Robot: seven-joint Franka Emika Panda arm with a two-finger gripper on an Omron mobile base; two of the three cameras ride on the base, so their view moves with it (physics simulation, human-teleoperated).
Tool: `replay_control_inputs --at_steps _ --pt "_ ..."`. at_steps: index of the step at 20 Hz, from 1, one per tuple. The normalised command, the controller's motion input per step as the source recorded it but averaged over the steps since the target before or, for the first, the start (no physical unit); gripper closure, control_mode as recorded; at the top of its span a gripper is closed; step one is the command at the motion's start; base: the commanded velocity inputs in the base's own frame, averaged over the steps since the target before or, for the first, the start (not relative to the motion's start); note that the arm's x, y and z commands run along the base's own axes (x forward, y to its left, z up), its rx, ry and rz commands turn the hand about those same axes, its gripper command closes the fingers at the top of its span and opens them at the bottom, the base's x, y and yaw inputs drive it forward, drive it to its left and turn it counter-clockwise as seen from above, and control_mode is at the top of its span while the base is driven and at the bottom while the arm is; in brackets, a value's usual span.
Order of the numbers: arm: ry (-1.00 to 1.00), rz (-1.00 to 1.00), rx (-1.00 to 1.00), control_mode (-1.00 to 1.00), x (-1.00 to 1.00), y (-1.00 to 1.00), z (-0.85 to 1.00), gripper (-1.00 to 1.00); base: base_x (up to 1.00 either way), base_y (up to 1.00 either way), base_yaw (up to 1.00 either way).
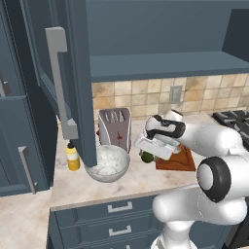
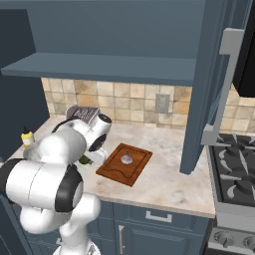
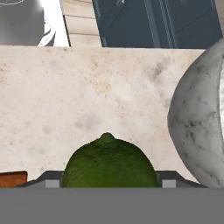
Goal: Open the cabinet. Place the bowl and condiment on the counter. Then place the lime and garlic on the cutting board.
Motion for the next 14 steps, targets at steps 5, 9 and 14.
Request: replay_control_inputs --at_steps 5,9,14 --pt "-0.02 0.00 0.00 -1.00 -0.53 -0.94 0.16 1.00 0.00 0.00 0.00" --pt "0.00 0.00 -0.02 -1.00 0.05 -0.76 0.00 1.00 0.00 0.00 0.00" --pt "0.00 -0.02 -0.07 -1.00 0.25 -0.48 0.02 1.00 0.00 0.00 0.00"
